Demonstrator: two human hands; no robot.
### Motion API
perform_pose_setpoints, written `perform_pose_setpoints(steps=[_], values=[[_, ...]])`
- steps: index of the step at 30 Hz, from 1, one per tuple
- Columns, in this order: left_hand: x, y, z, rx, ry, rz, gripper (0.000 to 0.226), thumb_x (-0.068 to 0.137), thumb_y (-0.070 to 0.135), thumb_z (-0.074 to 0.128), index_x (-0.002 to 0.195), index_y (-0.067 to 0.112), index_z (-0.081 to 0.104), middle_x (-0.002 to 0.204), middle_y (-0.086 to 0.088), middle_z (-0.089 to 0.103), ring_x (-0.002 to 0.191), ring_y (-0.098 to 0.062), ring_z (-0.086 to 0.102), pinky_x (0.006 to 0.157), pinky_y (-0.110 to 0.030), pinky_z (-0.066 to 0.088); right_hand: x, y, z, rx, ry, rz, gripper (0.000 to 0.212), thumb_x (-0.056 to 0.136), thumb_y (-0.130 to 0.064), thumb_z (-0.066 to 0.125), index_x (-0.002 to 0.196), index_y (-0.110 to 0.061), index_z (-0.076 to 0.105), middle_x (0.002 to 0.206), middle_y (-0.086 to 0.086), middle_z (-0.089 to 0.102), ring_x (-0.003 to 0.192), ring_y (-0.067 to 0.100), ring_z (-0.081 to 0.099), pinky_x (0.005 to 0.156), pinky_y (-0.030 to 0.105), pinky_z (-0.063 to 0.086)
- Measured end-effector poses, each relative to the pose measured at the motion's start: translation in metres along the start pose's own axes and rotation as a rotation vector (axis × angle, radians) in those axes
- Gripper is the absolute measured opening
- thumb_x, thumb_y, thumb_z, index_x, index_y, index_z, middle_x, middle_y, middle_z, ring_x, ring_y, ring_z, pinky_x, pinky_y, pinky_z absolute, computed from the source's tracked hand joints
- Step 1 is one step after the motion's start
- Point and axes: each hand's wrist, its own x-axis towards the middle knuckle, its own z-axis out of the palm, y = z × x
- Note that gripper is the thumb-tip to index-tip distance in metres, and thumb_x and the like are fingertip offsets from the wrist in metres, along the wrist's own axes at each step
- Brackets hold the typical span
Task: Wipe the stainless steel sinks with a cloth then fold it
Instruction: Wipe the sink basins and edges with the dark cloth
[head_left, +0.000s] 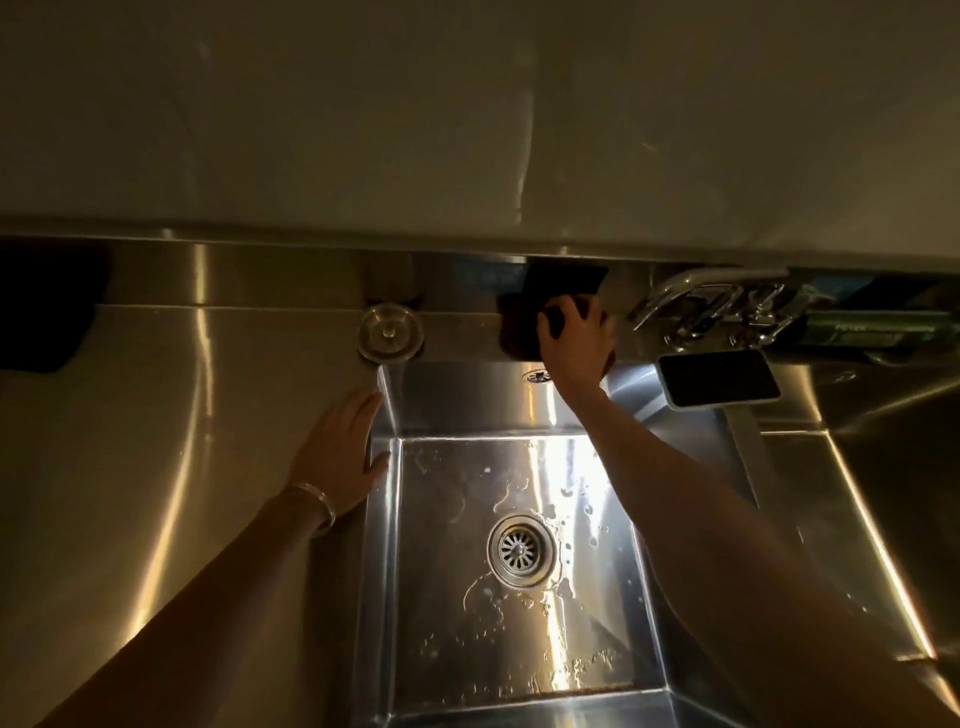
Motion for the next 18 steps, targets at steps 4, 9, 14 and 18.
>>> perform_pose_setpoints(steps=[4, 9, 14, 18], values=[[-0.003, -0.006, 0.008, 0.044, 0.031, 0.03, 0.077, 0.081, 0.041, 0.062, 0.142, 0.005, 0.032, 0.146, -0.015, 0.035, 0.134, -0.03, 0.032, 0.108, -0.036, 0.023, 0.005, -0.007, 0.018, -0.065, -0.079, 0.035, 0.041, 0.09, -0.05, 0.051, 0.122, -0.024, 0.053, 0.142, 0.012, 0.032, 0.131, 0.043, 0.026, 0.108, 0.056, 0.024], [-0.006, -0.007, 0.019, 0.113, 0.027, 0.023, 0.079, 0.08, 0.053, 0.038, 0.142, 0.004, 0.03, 0.146, -0.016, 0.036, 0.134, -0.027, 0.029, 0.111, -0.041, 0.026, 0.005, -0.012, 0.023, -0.189, -0.103, -0.026, 0.046, 0.086, -0.056, 0.053, 0.121, -0.026, 0.054, 0.14, 0.01, 0.036, 0.128, 0.041, 0.032, 0.105, 0.055, 0.024], [-0.006, -0.006, 0.018, 0.14, 0.019, 0.012, 0.078, 0.081, 0.051, 0.036, 0.143, 0.005, 0.029, 0.148, -0.015, 0.032, 0.135, -0.029, 0.031, 0.114, -0.036, 0.016, -0.017, -0.014, 0.028, -0.14, -0.115, -0.307, 0.033, 0.079, -0.043, 0.065, 0.103, -0.021, 0.067, 0.122, 0.014, 0.055, 0.111, 0.042, 0.05, 0.093, 0.051, 0.04], [-0.005, -0.006, 0.017, 0.132, -0.004, 0.002, 0.077, 0.081, 0.049, 0.035, 0.143, 0.004, 0.03, 0.147, -0.014, 0.034, 0.135, -0.028, 0.032, 0.113, -0.035, 0.014, -0.02, 0.021, 0.02, -0.1, -0.027, -0.499, 0.027, 0.068, -0.039, 0.072, 0.088, -0.022, 0.071, 0.098, 0.011, 0.064, 0.088, 0.034, 0.061, 0.077, 0.043, 0.052]])
